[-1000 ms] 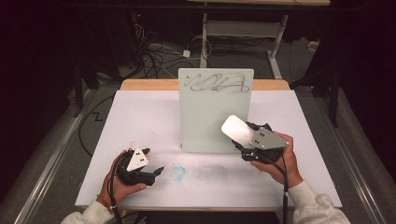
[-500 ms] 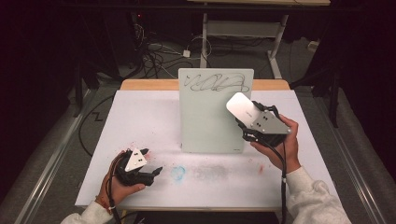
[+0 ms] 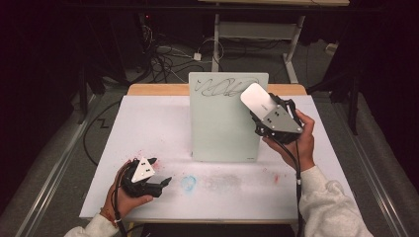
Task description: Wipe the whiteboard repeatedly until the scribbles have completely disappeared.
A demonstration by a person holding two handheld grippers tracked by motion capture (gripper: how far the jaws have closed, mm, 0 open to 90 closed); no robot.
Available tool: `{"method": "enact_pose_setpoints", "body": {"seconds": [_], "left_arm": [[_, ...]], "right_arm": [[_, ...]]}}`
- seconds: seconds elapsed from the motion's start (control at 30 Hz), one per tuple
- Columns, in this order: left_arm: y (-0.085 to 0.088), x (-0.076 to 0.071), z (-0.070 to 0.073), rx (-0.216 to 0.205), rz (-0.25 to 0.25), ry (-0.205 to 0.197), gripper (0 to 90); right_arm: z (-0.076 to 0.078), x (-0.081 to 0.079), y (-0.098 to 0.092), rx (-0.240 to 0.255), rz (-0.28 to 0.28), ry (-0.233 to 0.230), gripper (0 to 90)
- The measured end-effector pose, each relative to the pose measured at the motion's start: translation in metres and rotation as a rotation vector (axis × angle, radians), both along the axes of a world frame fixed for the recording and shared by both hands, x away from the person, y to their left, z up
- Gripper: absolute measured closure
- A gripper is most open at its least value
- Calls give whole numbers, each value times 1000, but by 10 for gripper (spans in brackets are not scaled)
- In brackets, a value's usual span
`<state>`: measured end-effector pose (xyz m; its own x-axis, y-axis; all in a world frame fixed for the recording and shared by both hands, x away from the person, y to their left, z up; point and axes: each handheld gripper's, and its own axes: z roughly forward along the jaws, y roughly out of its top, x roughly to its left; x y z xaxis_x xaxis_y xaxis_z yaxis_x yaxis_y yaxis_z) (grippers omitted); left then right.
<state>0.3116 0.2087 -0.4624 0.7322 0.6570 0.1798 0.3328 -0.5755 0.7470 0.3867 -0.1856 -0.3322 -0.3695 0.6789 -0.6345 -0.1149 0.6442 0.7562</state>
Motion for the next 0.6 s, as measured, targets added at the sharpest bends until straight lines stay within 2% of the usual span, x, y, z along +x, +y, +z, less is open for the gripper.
{"method": "enact_pose_setpoints", "body": {"seconds": [0.2,0.37,0.6], "left_arm": [[2,-1,0,-10,5,0,185],[1,0,0,-8,-3,0,183],[1,-1,0,-1,0,2,184]], "right_arm": [[-1,6,-1,6,-47,-29,309],[-4,11,4,-20,-79,-65,309],[-14,16,9,-19,-104,-43,309]]}}
